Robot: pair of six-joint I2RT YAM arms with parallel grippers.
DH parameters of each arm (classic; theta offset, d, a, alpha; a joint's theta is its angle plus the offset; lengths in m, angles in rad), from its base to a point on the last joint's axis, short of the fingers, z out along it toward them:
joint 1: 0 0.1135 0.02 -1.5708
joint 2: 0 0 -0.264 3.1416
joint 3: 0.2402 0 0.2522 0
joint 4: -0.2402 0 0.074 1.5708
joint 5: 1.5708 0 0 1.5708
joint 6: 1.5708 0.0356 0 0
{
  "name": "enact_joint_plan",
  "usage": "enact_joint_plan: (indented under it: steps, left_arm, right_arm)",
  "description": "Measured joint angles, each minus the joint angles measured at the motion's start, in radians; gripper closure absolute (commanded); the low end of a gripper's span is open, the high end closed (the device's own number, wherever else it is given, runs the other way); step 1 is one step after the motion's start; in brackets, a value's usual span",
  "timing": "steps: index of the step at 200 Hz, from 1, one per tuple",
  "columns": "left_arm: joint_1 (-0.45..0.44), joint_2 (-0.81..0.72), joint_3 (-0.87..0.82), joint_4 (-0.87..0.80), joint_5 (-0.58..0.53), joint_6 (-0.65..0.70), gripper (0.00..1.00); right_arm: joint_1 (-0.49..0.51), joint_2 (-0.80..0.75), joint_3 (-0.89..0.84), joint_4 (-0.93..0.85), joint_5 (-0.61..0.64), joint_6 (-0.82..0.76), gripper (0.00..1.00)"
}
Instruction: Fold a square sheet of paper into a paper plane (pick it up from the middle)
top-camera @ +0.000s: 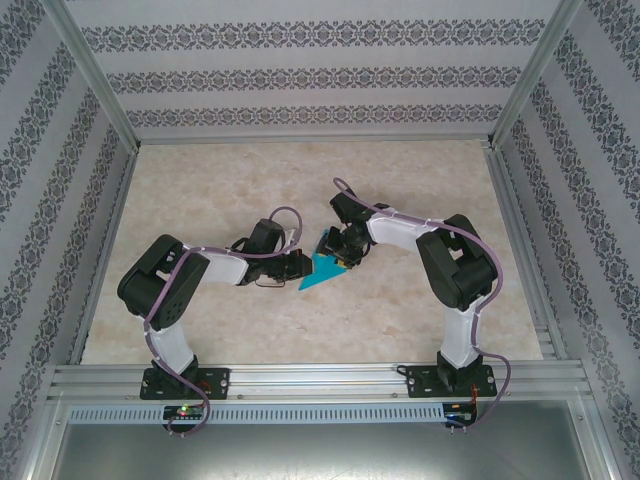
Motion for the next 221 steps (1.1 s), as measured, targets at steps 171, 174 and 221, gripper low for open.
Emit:
enact_joint_plan:
  steps: [171,174,221]
  left_arm:
    - [0.0,0.015,0.015,-0.032,-0.004,0.0,0.91]
    - [0.0,0.015,0.015,-0.032,-0.004,0.0,0.91]
    - [0.0,0.015,0.029,-0.064,-0.008,0.007,0.91]
  right_arm:
    - [0.0,0.029,0.031,-0.054,0.01,0.0,0.56]
    - [0.0,0.029,0.031,-0.054,0.009,0.0,0.56]
    - [0.0,0.032,0.033,-0.06,0.01,0.0,0.58]
